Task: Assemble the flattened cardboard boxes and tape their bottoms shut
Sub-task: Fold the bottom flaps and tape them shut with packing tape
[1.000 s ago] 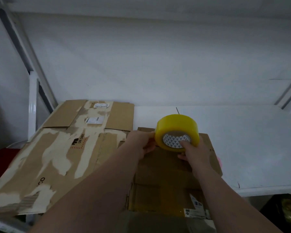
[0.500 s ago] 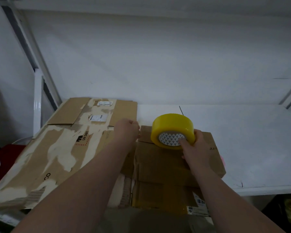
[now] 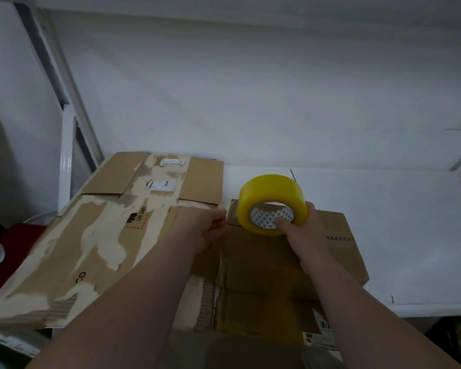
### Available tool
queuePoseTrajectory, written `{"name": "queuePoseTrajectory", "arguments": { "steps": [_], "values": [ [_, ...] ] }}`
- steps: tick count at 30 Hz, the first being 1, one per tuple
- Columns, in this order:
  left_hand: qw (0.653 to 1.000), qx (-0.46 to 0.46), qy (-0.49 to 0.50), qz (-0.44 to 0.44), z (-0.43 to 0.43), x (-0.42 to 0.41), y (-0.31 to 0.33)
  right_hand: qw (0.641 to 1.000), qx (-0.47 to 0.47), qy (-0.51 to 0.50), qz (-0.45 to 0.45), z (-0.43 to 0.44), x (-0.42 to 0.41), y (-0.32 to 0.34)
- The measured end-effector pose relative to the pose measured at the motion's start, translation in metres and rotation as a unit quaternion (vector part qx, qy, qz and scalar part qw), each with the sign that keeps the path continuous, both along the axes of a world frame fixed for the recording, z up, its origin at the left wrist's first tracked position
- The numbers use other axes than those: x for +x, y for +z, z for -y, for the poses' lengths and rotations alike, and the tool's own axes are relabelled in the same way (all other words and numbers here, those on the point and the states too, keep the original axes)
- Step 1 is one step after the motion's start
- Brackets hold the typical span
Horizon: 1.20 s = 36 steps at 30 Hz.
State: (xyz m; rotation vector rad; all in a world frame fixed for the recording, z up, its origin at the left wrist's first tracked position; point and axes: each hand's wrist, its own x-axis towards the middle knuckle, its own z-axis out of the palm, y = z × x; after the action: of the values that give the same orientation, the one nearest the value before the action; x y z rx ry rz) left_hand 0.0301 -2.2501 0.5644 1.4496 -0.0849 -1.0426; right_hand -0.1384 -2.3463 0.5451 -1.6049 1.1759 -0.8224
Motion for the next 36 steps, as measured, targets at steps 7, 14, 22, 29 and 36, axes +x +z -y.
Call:
{"name": "queuePoseTrajectory", "arguments": {
  "steps": [7, 14, 22, 29, 36],
  "values": [
    [0.992, 0.058, 0.010, 0.108, -0.002, 0.011, -0.021, 0.984, -0.158, 0.018, -0.084, -0.001, 0.010, 0.012],
    [0.995, 0.072, 0.039, 0.055, -0.007, 0.005, -0.037, 0.969, -0.199, -0.007, -0.146, 0.015, -0.001, 0.022],
    [0.993, 0.114, -0.011, 0.038, 0.010, -0.013, -0.056, 0.988, -0.138, -0.012, -0.061, 0.006, -0.014, 0.002],
    [0.979, 0.122, -0.108, 0.118, 0.013, -0.014, -0.063, 0.993, -0.114, -0.014, -0.011, -0.002, -0.012, -0.004],
    [0.936, 0.127, -0.091, 0.317, 0.002, -0.011, -0.055, 0.994, -0.105, -0.020, -0.008, -0.002, -0.012, -0.008]
  ]
}}
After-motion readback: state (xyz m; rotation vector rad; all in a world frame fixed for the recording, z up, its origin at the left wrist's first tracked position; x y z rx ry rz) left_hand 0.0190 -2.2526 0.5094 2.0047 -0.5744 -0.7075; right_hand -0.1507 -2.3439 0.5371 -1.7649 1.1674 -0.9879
